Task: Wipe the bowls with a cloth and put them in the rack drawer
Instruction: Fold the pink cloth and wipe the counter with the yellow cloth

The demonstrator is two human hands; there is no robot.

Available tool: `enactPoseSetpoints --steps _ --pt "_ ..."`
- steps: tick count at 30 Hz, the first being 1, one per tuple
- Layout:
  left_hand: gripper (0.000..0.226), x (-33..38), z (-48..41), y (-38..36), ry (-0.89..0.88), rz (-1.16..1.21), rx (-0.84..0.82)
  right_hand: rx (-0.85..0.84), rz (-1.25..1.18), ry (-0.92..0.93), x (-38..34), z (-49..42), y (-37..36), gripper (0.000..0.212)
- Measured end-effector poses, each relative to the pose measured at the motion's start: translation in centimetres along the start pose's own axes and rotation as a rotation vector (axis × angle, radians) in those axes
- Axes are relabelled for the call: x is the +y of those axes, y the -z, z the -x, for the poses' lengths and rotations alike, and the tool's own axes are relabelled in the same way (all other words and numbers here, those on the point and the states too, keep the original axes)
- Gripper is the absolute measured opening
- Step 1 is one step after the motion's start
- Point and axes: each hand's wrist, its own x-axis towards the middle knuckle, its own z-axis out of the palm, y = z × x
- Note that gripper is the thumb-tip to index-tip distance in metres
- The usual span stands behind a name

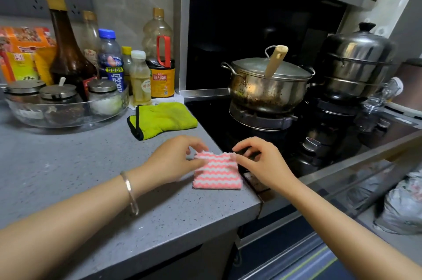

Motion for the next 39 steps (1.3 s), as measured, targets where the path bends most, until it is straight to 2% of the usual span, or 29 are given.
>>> enactPoseSetpoints --steps 3,5,9,14,19,23,25,29,36,39 --pt "0.026 0.8 2.3 0.7 -0.213 -0.190 -0.133 -0.190 -0.014 0.093 -0.3 2.0 0.6 0.009" --pt "0.031 0.8 3.0 0.5 -0.260 -0.283 -0.162 -0.270 0.015 0.104 0.0 2.8 0.5 0.015" --pt "0.029 1.2 3.6 -0.1 -0.264 -0.333 -0.087 -0.224 0.053 0.117 0.1 3.3 0.1 0.023" --pt "0.023 1.3 4.5 -0.6 -0.297 -0.412 -0.074 -0.240 0.086 0.115 -0.3 4.4 0.5 0.028" --pt "0.025 1.1 6.0 0.1 -0.296 -0.328 -0.077 -0.198 0.058 0.130 -0.8 6.0 0.5 0.023" --pt "0.015 1.6 6.1 1.5 -0.104 0.104 -0.119 -0.192 -0.123 0.049 -1.9 5.7 1.4 0.015" --pt "0.014 1.4 4.7 1.5 -0.015 0.192 -0.117 -0.148 -0.189 0.001 -2.2 4.6 1.3 0.014" --pt "0.014 0.7 2.3 0.8 0.141 0.167 -0.122 -0.116 -0.146 -0.103 -1.9 2.4 0.0 0.013" --pt "0.018 0.1 1.6 0.0 0.141 0.088 -0.115 -0.129 0.033 -0.147 -1.7 1.0 -0.9 0.012" --pt "0.029 0.6 1.0 0.0 0.160 0.084 -0.185 -0.228 0.041 -0.190 -2.3 0.4 -0.6 0.014"
